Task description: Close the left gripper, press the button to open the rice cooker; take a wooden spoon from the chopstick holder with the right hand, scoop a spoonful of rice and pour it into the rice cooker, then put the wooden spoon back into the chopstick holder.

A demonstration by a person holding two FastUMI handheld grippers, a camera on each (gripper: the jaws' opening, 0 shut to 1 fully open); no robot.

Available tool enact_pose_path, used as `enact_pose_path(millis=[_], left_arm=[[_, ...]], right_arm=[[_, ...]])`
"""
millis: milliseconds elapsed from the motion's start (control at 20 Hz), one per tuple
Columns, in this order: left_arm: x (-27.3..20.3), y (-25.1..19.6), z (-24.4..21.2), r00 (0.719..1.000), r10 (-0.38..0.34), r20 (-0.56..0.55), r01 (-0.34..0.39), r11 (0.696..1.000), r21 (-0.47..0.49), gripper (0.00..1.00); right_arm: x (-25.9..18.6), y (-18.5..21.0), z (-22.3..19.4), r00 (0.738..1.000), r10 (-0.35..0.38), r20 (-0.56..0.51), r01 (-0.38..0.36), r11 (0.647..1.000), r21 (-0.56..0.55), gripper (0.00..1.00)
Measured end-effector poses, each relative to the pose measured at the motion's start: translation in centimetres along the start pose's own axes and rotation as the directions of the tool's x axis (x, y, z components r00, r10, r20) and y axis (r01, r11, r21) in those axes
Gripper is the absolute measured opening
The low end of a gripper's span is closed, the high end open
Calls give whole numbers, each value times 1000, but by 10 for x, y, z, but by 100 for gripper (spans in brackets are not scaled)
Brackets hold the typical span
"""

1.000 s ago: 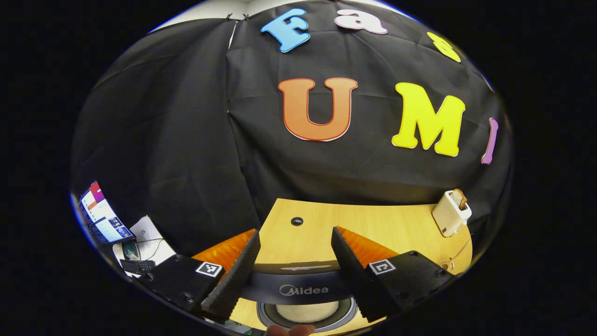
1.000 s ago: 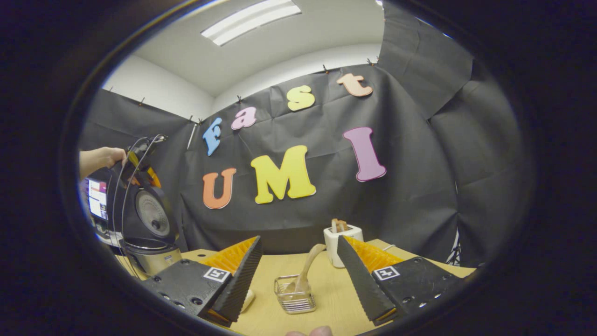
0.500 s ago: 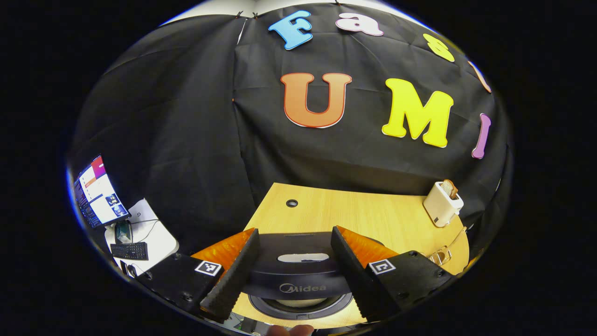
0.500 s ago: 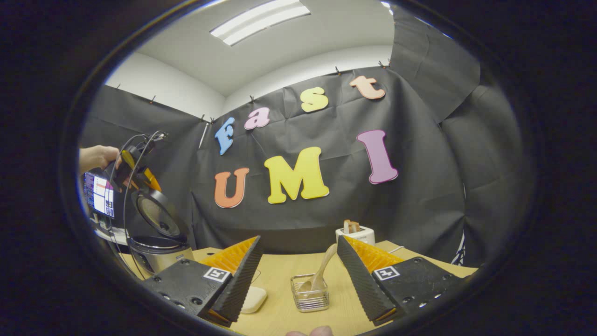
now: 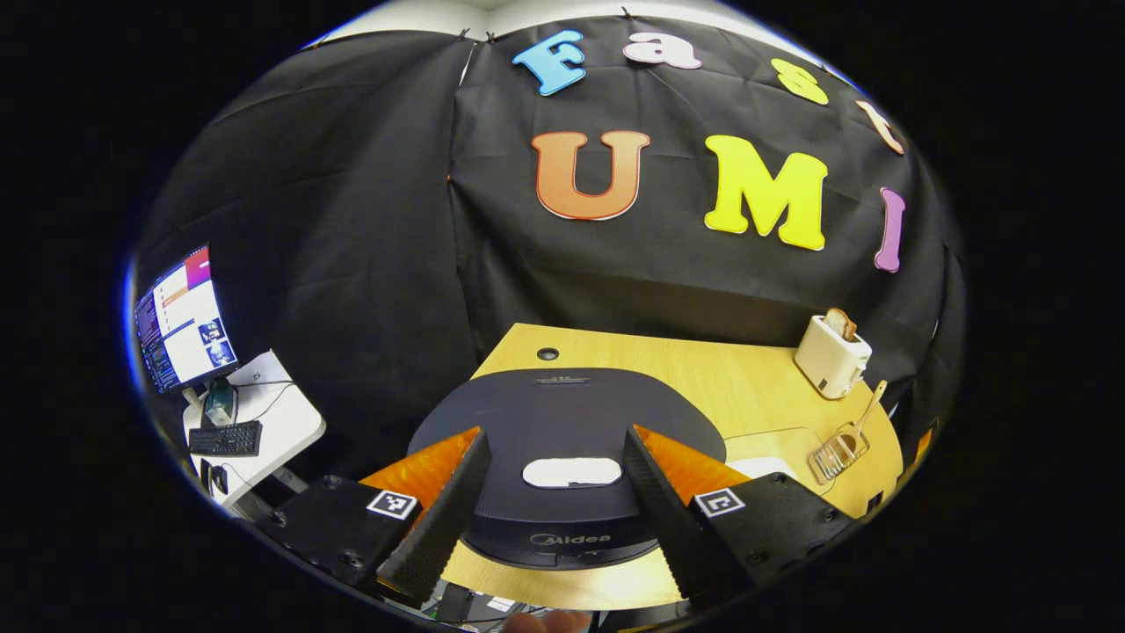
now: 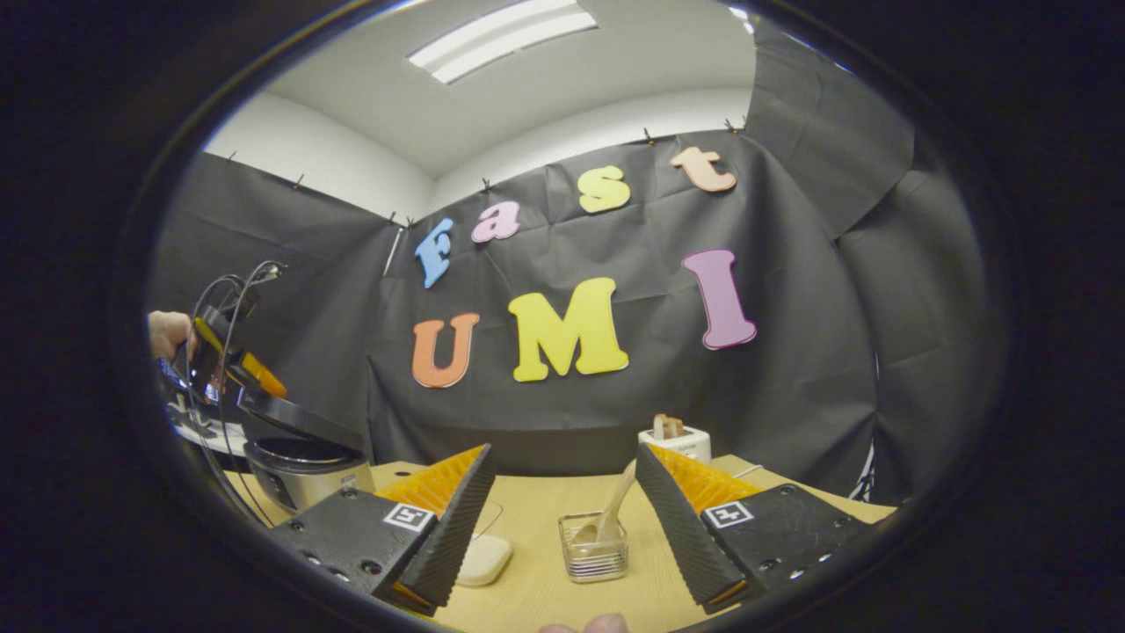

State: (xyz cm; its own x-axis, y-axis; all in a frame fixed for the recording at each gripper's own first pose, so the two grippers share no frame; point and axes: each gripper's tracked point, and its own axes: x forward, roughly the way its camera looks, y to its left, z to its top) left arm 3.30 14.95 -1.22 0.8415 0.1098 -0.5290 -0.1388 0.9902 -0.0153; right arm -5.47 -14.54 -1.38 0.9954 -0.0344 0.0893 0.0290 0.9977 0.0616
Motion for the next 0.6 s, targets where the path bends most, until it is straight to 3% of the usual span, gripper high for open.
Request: enact_pose_path(millis=[400, 600], left_arm=[[5, -2, -40, 999, 16, 50, -16, 1000, -4, 98], [8, -4, -51, 995, 22, 97, -23, 1000, 12, 99]], right_arm=[[-9, 2, -2, 1000, -24, -12, 24, 999, -30, 95], [-10, 13, -6, 1000, 12, -16, -12, 1000, -28, 95]])
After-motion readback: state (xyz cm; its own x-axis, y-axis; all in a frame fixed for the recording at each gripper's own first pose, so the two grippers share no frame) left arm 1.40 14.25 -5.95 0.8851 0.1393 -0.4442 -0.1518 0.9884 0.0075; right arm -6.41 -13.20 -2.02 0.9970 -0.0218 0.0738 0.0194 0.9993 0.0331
